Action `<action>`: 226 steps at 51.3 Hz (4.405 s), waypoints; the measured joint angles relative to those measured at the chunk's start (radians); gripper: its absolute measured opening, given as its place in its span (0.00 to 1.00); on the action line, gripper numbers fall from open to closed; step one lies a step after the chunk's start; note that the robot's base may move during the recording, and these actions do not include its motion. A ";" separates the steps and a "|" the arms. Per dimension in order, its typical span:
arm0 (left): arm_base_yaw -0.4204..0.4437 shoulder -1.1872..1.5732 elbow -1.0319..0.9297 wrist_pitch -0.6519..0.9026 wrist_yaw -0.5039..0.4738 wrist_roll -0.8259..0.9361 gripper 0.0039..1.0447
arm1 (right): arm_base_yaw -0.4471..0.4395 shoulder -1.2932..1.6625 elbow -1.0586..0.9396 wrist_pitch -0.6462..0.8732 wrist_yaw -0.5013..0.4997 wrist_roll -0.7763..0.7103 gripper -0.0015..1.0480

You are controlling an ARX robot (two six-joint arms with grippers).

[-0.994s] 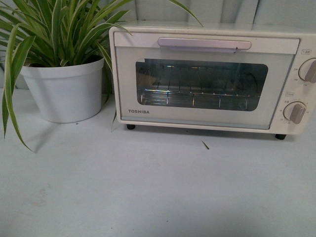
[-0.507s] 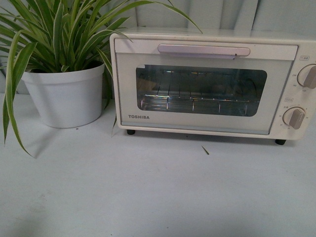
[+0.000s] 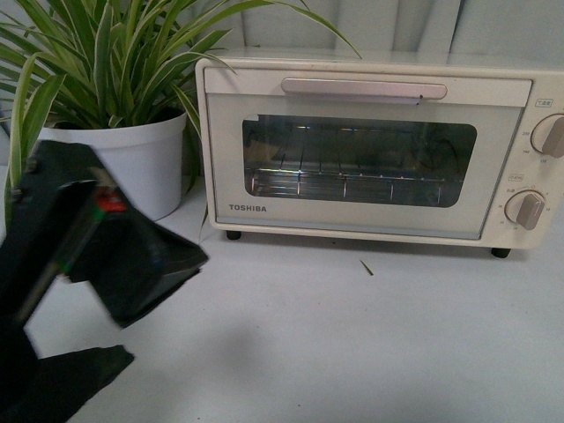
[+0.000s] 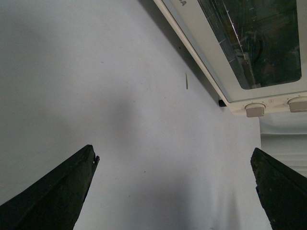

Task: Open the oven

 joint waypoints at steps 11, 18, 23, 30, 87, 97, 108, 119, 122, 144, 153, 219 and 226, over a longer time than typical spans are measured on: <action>-0.028 0.245 0.132 0.087 0.035 -0.043 0.94 | 0.000 0.000 0.000 0.000 0.000 0.000 0.91; -0.045 0.359 0.192 0.101 0.034 -0.071 0.94 | 0.000 0.000 0.000 0.000 0.000 0.000 0.91; -0.053 0.412 0.229 0.105 0.025 -0.091 0.94 | 0.000 0.000 0.000 0.000 0.000 0.000 0.91; -0.058 0.467 0.283 0.105 0.022 -0.121 0.94 | 0.000 0.000 0.000 0.000 0.000 0.000 0.91; -0.001 0.519 0.314 0.117 0.024 -0.192 0.94 | 0.275 1.154 0.743 0.209 0.118 0.157 0.91; 0.004 0.517 0.314 0.117 0.026 -0.198 0.94 | 0.285 1.315 0.920 0.139 0.151 0.200 0.91; 0.012 0.515 0.313 0.117 0.027 -0.200 0.94 | 0.288 1.426 1.044 0.056 0.166 0.261 0.91; 0.013 0.515 0.312 0.117 0.029 -0.199 0.94 | 0.304 1.473 1.080 0.037 0.185 0.288 0.91; 0.014 0.515 0.312 0.117 0.029 -0.200 0.94 | 0.308 1.484 1.090 0.033 0.190 0.291 0.91; 0.015 0.515 0.312 0.117 0.035 -0.200 0.94 | 0.332 1.563 1.167 0.003 0.230 0.312 0.91; 0.015 0.515 0.312 0.117 0.035 -0.200 0.94 | 0.338 1.574 1.176 -0.008 0.240 0.322 0.91; 0.035 0.499 0.292 0.117 0.036 -0.196 0.94 | 0.378 1.323 0.680 0.177 0.041 0.220 0.91; 0.035 0.492 0.283 0.117 0.038 -0.180 0.94 | 0.376 1.270 0.642 0.161 0.045 0.225 0.91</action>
